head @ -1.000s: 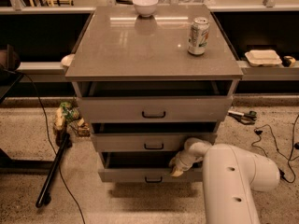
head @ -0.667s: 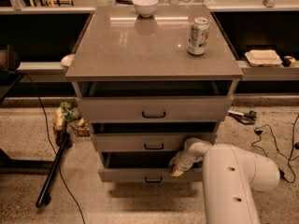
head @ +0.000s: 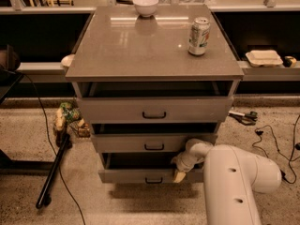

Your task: Open bottom drawer

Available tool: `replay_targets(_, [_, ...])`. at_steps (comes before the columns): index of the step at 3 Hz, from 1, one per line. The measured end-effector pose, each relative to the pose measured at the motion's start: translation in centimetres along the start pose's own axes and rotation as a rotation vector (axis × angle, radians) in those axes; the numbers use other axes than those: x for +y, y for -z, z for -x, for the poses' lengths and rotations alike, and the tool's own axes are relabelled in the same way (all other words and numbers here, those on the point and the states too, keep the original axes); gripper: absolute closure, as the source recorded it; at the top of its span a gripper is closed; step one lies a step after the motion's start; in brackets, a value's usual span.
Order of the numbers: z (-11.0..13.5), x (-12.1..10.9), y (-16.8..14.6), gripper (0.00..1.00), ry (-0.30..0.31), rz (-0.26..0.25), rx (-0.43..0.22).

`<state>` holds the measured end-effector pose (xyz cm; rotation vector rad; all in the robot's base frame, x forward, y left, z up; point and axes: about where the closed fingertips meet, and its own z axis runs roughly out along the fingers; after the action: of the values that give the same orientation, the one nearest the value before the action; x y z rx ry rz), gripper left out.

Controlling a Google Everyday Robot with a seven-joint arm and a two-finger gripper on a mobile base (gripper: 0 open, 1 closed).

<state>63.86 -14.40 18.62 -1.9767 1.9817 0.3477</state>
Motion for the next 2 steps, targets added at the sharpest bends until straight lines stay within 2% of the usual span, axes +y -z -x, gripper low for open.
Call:
replay_targets(1, [0.0, 0.0, 0.0, 0.0, 0.0, 0.001, 0.0])
replay_targets(2, [0.0, 1.8, -1.2, 0.0, -0.006, 0.072, 0.017])
